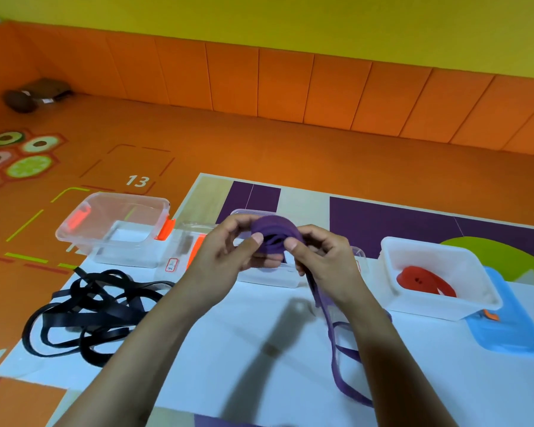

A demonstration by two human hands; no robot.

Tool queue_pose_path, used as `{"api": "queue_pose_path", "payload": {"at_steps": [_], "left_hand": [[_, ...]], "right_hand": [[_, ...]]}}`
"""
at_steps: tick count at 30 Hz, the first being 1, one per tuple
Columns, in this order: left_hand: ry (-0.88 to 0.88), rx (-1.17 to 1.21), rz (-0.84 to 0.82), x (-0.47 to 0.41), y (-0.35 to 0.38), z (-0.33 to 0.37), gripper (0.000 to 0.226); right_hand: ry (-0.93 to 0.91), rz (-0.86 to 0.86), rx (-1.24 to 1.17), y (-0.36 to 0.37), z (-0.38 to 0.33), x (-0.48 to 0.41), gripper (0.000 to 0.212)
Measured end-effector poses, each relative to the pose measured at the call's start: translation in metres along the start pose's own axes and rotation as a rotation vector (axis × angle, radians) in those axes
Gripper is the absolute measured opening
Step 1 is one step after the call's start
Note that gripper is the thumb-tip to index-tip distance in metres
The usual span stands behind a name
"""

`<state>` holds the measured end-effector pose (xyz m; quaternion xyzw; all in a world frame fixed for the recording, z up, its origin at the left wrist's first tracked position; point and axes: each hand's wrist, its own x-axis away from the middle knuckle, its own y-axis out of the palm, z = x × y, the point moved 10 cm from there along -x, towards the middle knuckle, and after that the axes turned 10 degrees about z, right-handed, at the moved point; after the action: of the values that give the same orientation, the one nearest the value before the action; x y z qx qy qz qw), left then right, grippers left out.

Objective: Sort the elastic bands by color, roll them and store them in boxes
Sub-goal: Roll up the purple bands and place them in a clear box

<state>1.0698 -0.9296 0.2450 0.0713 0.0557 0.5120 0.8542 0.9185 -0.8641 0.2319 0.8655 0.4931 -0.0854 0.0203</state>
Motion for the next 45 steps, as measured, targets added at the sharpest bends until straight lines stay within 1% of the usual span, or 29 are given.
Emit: {"api": "queue_pose_path", "payload": {"at_steps": [3,5,6,7,8,10,12,13,15,16,18,21,23,27,30,32,33,34,35,37,38,39,41,43,45], "left_hand": [[-0.147,0.198,0.052,0.001,0.003,-0.016,0.026],[-0.234,0.264,0.044,0.005,0.009,-0.026,0.029],[-0.257,0.260,0.031,0.007,0.010,-0.030,0.029],[-0.260,0.209,0.017,0.007,0.009,-0.033,0.027],[-0.242,0.107,-0.004,0.008,0.006,-0.034,0.023],[-0.177,-0.190,-0.050,0.007,-0.003,-0.035,0.017],[-0.100,-0.475,-0.091,0.006,-0.012,-0.029,0.024],[-0.051,-0.560,-0.115,0.005,-0.013,-0.022,0.029],[0.020,-0.600,-0.185,0.004,-0.008,-0.008,0.031],[0.038,-0.607,-0.218,0.003,-0.005,-0.003,0.026],[0.073,-0.617,-0.242,0.001,-0.003,0.002,0.019],[0.123,-0.481,-0.212,0.001,-0.001,0.009,0.019],[0.104,-0.339,-0.172,0.003,-0.001,0.006,0.019],[-0.020,-0.074,-0.095,0.001,-0.004,-0.009,0.026],[-0.111,0.159,-0.074,0.003,0.000,-0.021,0.032],[-0.177,0.191,-0.082,0.007,0.005,-0.032,0.030],[-0.200,0.144,-0.093,0.008,0.005,-0.036,0.025],[-0.209,0.042,-0.100,0.009,0.003,-0.038,0.020],[-0.191,-0.113,-0.101,0.009,-0.003,-0.038,0.018],[-0.091,-0.441,-0.096,0.006,-0.013,-0.027,0.022],[-0.025,-0.538,-0.101,0.004,-0.014,-0.018,0.025],[0.037,-0.587,-0.126,0.004,-0.012,-0.008,0.026],[0.109,-0.604,-0.198,0.003,-0.004,0.004,0.019],[0.118,-0.577,-0.221,0.001,-0.002,0.008,0.016],[0.127,-0.520,-0.215,0.001,0.000,0.009,0.019]], "right_hand": [[0.032,0.037,-0.034,0.001,0.009,0.006,0.013],[0.042,0.035,-0.046,0.003,0.011,0.008,0.015],[0.039,0.019,-0.042,0.005,0.010,0.008,0.014],[0.034,0.000,-0.031,0.005,0.008,0.008,0.013],[0.033,-0.018,-0.012,0.004,0.006,0.008,0.013],[0.033,-0.069,0.081,0.001,0.003,0.006,0.012],[0.029,-0.162,0.228,0.001,0.002,0.006,0.011],[0.034,-0.218,0.281,0.004,0.001,0.008,0.012],[0.036,-0.302,0.320,0.013,-0.002,0.009,0.013],[0.028,-0.312,0.321,0.015,-0.005,0.009,0.013],[-0.006,-0.274,0.322,0.016,-0.013,0.005,0.013],[-0.029,-0.180,0.250,0.010,-0.016,0.000,0.012],[-0.020,-0.162,0.160,0.009,-0.015,0.000,0.015],[-0.016,-0.133,0.076,0.010,-0.007,0.005,0.014],[0.050,-0.068,0.006,0.008,0.010,0.010,0.015],[0.058,-0.059,0.017,0.005,0.017,0.011,0.015],[0.055,-0.075,0.051,0.005,0.018,0.011,0.014],[0.054,-0.102,0.101,0.005,0.018,0.011,0.014],[0.055,-0.139,0.157,0.005,0.017,0.012,0.015],[0.053,-0.219,0.255,0.006,0.013,0.012,0.017],[0.056,-0.254,0.286,0.006,0.010,0.012,0.016],[0.064,-0.278,0.313,0.007,0.007,0.012,0.016],[0.058,-0.287,0.366,0.007,0.000,0.010,0.013],[0.037,-0.260,0.358,0.005,-0.008,0.007,0.010],[0.038,-0.229,0.283,0.001,-0.012,0.006,0.007]]}}
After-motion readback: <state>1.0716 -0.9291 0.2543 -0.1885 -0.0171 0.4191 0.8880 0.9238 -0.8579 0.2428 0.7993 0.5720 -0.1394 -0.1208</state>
